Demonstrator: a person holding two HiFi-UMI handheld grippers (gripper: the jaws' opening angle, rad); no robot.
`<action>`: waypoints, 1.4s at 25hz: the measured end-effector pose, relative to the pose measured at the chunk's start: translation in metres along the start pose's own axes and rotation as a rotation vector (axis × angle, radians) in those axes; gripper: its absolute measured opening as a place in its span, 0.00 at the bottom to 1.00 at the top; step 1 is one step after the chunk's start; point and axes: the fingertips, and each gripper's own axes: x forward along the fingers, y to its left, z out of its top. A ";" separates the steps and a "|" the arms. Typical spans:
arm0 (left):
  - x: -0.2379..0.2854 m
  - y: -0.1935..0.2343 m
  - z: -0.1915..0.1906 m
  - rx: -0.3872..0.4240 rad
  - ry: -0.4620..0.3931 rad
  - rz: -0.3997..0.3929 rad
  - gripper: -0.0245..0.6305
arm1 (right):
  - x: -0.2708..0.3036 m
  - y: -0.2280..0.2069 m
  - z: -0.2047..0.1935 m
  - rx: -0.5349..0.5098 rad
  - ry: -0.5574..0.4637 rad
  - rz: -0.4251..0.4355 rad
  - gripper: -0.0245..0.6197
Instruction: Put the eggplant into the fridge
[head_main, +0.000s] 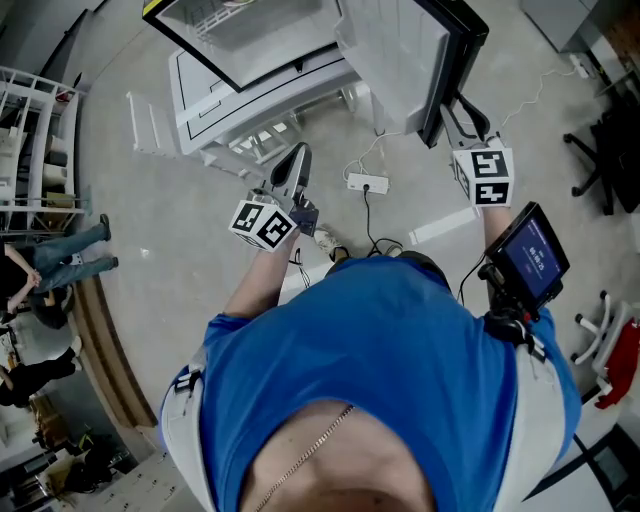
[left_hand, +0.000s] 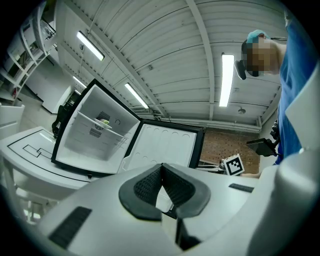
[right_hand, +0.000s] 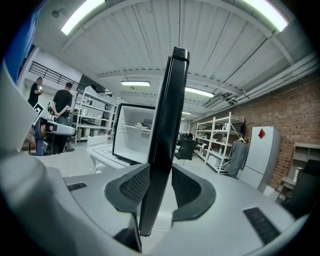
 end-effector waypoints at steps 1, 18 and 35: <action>0.000 0.000 0.000 0.001 -0.001 0.000 0.05 | 0.000 0.002 0.001 -0.004 0.001 0.007 0.25; -0.012 0.027 0.010 -0.001 -0.023 0.044 0.05 | 0.010 0.090 0.025 -0.054 -0.005 0.152 0.26; -0.029 0.072 0.047 -0.010 -0.055 0.077 0.05 | 0.020 0.193 0.074 -0.136 -0.046 0.301 0.28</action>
